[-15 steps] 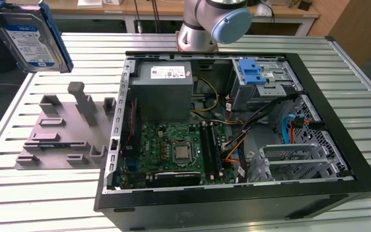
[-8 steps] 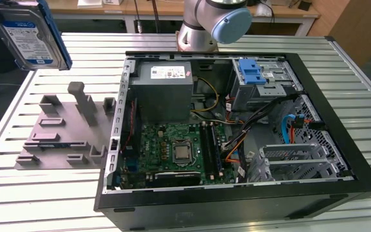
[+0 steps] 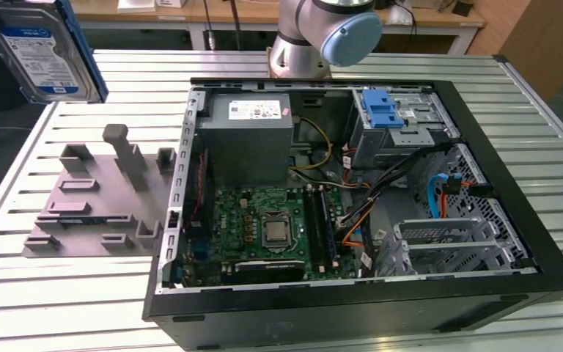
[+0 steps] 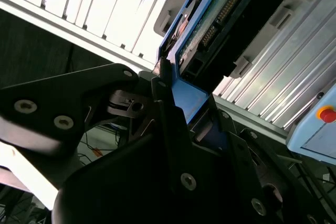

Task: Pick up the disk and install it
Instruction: 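Pick up the disk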

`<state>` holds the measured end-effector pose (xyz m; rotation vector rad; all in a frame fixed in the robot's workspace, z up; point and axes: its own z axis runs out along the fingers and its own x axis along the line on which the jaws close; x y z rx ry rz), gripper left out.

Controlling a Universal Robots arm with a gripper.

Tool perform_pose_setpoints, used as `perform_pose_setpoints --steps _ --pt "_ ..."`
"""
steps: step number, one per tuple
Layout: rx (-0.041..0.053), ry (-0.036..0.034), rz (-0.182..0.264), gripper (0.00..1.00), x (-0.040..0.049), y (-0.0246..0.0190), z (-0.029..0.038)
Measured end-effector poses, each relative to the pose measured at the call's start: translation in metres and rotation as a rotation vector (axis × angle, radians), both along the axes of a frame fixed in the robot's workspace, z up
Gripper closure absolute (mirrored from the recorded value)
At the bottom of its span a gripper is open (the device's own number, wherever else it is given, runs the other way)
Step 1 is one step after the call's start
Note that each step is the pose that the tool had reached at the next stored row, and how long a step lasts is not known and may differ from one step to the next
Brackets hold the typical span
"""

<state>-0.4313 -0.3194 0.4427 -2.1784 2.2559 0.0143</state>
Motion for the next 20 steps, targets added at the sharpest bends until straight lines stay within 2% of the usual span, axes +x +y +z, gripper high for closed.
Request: perform_pose_setpoints --steps 15,16,19,20 --pt "-0.0004 -0.0006 0.000 0.64 -0.0002 0.0002 0.0013" --pt "-0.0014 -0.0018 0.000 0.64 -0.0002 0.0003 0.0013" --pt "-0.0025 -0.0163 0.000 0.64 -0.0002 0.0002 0.0012" --pt "-0.0026 -0.0181 0.000 0.64 -0.0001 0.0002 0.0017"
